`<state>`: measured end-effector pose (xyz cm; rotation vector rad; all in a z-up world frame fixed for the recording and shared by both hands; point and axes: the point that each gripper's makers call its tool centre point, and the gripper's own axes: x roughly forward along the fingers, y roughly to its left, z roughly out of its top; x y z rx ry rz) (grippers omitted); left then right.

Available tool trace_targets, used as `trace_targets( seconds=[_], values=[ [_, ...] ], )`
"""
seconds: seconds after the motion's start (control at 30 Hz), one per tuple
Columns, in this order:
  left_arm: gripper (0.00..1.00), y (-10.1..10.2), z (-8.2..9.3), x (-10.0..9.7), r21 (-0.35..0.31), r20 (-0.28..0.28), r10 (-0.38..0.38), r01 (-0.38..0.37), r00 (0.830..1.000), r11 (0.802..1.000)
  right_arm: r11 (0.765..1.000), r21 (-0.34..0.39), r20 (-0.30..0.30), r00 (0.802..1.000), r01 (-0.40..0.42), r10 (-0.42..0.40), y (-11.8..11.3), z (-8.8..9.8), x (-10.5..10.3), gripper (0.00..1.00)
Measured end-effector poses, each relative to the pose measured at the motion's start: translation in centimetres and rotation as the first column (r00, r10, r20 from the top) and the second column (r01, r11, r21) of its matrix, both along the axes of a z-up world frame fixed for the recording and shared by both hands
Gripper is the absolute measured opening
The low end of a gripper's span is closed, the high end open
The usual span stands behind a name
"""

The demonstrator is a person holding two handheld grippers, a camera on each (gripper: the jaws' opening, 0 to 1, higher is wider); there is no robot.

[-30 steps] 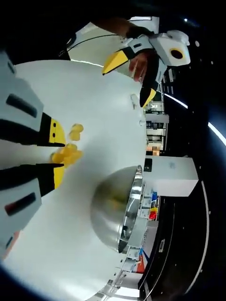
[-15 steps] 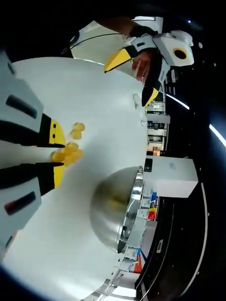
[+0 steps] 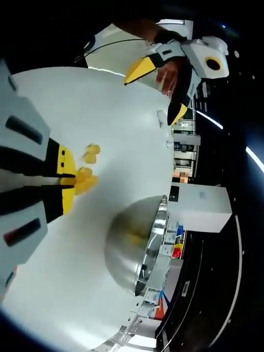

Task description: Pick up the QQ candy scattered on the table and place it into the stainless steel bowl on the table

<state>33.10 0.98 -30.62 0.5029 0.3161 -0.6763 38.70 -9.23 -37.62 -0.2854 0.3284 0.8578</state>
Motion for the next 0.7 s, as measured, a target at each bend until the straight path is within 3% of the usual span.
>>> trace_targets(
  seconds=[0.23, 0.53, 0.7],
  values=[
    [0.64, 0.1, 0.0, 0.0, -0.001, 0.001, 0.003, -0.003, 1.000, 1.000, 1.000, 0.026, -0.006, 1.000, 0.011, -0.011, -0.2, 1.2, -0.4, 0.04],
    [0.64, 0.1, 0.1, 0.0, -0.001, 0.003, 0.001, -0.001, 1.000, 1.000, 0.992, 0.124, 0.046, 0.999, 0.023, -0.029, -1.0, 7.2, -0.2, 0.04],
    [0.64, 0.1, 0.2, -0.1, -0.001, 0.004, 0.001, -0.001, 1.000, 1.000, 0.990, 0.137, 0.125, 0.991, 0.024, -0.041, -1.5, 11.0, 0.3, 0.04]
  ],
)
